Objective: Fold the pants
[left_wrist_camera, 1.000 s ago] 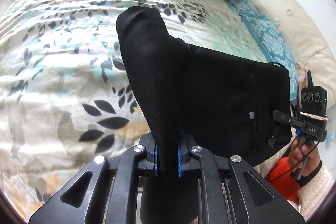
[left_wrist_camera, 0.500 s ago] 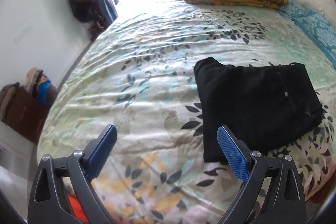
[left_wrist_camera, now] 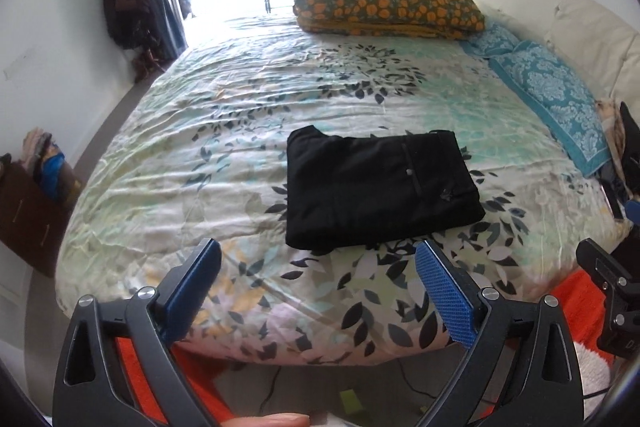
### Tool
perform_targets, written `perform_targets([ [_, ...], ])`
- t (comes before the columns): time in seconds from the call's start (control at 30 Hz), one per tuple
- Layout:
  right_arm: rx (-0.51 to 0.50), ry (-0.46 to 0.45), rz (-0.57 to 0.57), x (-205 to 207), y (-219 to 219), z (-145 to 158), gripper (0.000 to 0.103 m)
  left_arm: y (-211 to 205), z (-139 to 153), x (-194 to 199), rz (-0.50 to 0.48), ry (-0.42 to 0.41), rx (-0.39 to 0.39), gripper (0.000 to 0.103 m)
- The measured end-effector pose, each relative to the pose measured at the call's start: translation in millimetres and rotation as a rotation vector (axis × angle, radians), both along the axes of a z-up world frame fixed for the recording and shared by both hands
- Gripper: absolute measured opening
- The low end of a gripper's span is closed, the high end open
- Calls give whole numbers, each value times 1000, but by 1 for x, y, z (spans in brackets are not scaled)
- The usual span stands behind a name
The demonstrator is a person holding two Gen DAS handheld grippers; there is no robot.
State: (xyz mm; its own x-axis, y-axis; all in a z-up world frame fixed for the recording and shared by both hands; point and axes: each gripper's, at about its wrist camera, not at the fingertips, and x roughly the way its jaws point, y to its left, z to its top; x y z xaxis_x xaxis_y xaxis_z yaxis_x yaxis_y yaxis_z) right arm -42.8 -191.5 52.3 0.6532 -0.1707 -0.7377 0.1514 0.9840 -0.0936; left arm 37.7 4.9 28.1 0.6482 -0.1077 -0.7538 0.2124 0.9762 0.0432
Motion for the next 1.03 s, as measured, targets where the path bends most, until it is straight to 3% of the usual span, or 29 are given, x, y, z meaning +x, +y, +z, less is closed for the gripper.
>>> perform_targets([
  [0.83,-9,7,-4,-6,10,-5,103,4,-7,-10,26,45,-11,98],
  [1.03,-4,15,-5,-5,9,-8,103,5,-5,-13,-5,29,-60,98],
])
